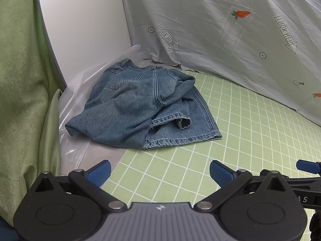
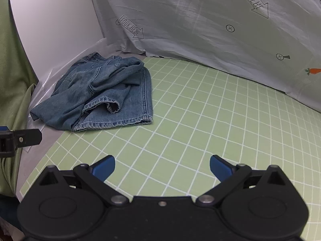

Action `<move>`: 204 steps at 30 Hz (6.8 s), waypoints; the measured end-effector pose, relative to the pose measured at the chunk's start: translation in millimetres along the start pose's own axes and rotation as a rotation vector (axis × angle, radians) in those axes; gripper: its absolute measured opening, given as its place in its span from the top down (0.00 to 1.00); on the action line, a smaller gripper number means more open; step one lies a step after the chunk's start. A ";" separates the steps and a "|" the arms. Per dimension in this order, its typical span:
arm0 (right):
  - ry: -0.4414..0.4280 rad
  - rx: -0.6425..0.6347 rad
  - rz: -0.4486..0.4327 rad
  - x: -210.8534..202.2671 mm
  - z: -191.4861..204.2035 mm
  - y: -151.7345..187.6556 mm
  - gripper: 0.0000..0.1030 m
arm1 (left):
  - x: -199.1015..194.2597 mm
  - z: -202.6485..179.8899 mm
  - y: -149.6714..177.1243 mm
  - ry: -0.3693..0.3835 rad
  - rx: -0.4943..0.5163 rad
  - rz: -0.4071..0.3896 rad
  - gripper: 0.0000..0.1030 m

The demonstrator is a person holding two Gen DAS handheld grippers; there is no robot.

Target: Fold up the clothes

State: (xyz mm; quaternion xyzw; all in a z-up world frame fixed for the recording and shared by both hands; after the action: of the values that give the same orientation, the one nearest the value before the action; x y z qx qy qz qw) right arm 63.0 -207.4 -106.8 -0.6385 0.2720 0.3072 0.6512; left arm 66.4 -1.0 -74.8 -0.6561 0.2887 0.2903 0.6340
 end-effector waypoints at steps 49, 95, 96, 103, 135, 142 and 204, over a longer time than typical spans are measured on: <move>0.005 0.004 0.005 3.2 1.7 1.9 0.01 | 0.2 2.4 6.0 0.007 0.008 0.018 0.00; -0.036 -0.022 0.169 162.1 22.1 -62.3 0.12 | 166.2 35.1 -38.5 -0.012 -0.057 0.268 0.16; -0.045 -0.020 0.179 169.9 25.6 -62.3 0.16 | 172.7 35.9 -38.7 -0.009 -0.057 0.281 0.19; -0.077 -0.013 0.205 198.5 42.8 -60.3 0.33 | 205.4 45.4 -37.4 0.030 -0.099 0.347 0.45; 0.142 0.107 0.071 1.6 -199.4 62.3 0.84 | 60.5 -102.9 21.9 0.120 -0.092 0.293 0.53; 0.356 0.103 0.068 -25.6 -340.3 83.3 0.84 | 43.6 -166.1 36.2 0.150 -0.048 0.276 0.42; 0.573 0.492 -0.156 -73.8 -525.8 -8.4 0.52 | 125.1 -104.3 -43.6 -0.048 -0.372 0.171 0.87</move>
State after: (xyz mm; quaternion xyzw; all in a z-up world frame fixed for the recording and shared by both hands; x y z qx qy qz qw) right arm 40.4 -736.4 -65.6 -0.5419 0.4590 -0.0087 0.7039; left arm 183.6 -105.4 -136.4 -0.7278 0.2695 0.4069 0.4818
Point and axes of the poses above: each gripper's, at about its wrist camera, not at the fingertips, and x roughly the way its jaws point, z to its left, y to its underside, the point moved 10 cm from there along x, roughly the way its jaws point, and after that the axes turned 1 degree about -x, right-handed, at the moved point
